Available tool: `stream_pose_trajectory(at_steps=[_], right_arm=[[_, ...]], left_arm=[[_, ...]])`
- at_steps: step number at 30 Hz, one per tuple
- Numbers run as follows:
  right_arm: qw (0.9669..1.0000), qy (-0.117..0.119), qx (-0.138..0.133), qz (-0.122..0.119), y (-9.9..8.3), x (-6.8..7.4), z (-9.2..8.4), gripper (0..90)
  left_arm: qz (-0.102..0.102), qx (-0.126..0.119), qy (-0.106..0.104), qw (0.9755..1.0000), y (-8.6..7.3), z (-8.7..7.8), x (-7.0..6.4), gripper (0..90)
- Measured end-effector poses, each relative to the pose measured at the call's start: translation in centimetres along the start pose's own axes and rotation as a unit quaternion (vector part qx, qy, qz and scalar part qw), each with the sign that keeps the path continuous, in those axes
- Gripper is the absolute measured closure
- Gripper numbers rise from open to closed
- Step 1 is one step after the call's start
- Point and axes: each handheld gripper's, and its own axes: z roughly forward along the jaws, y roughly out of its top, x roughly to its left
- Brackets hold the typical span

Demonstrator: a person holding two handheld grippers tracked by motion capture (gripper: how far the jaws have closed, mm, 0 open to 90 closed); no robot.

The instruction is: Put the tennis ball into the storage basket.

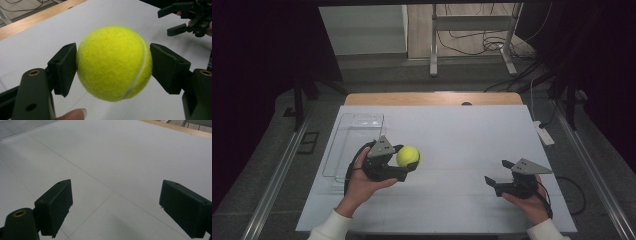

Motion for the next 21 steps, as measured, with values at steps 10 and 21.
stream_pose_trajectory(at_steps=[10,21], right_arm=[[1.0000,0.000,-0.002,0.000,0.01,-0.01,-0.04,12.0],[1.0000,-0.001,-0.004,-0.002,0.03,0.01,-0.06,12.0]], left_arm=[[-0.004,-0.009,0.005,0.9999,0.30,-0.16,0.35,26.5],[-0.007,-0.016,0.009,0.9998,0.68,-0.20,0.75,26.5]])
